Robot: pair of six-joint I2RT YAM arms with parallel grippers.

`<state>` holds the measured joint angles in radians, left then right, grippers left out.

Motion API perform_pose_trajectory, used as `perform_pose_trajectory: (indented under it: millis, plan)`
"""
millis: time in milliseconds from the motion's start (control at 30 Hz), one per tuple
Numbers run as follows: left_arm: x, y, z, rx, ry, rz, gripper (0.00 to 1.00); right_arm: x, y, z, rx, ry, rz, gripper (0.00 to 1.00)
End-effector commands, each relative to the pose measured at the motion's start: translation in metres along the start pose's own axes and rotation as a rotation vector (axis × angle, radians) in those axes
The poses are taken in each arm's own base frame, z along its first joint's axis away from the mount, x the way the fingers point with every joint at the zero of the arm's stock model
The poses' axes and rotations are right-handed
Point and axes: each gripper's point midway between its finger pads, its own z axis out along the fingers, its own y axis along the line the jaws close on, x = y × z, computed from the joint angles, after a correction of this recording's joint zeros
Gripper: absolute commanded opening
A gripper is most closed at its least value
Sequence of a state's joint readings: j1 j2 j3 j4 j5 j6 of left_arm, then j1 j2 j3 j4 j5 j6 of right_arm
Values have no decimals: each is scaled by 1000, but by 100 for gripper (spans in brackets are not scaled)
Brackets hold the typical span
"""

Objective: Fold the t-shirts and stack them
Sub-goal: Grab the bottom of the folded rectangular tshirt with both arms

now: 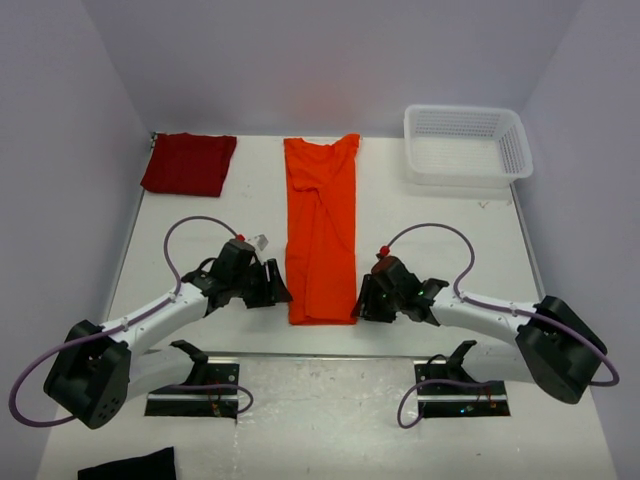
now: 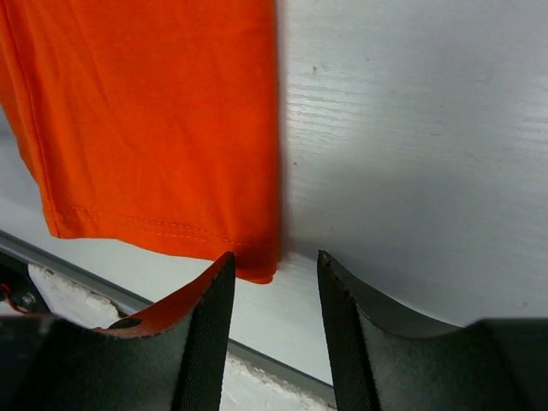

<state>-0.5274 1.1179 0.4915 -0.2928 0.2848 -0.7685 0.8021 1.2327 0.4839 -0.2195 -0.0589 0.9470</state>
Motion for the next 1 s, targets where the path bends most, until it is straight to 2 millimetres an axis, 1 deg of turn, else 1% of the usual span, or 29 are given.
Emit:
perform_pose_trajectory:
  millis: [0,33,233,333,433,467,533,567,633,733,833,967]
  plan:
    - [-1,-9,-2,46,-9,5,59,5,9,6,-52,27,6,44]
    - [-1,-9,-2,45,-7,4,59,8,10,7,-65,41,13,42]
    - [-1,-11,-3,48,-3,12,59,11,7,12,-62,46,13,41]
    - [0,-10,-2,49,1,11,59,13,8,14,-71,55,16,38]
    - [2,-8,-2,44,8,8,59,15,7,14,-69,58,19,32]
    - [3,-8,-2,46,12,8,59,14,7,13,-72,53,22,26]
    - [6,-7,-1,45,21,10,59,16,7,11,-76,56,24,20]
    - [6,-7,-1,45,23,8,59,16,7,11,-78,53,24,13]
    - [9,-7,-2,51,36,9,59,17,5,10,-72,49,25,6]
    - [12,-9,-4,66,42,11,60,17,4,11,-66,47,21,0]
    - [19,-7,-4,70,57,1,61,16,4,11,-69,45,20,0]
    - [32,2,-2,66,84,-15,61,15,5,11,-66,42,17,0]
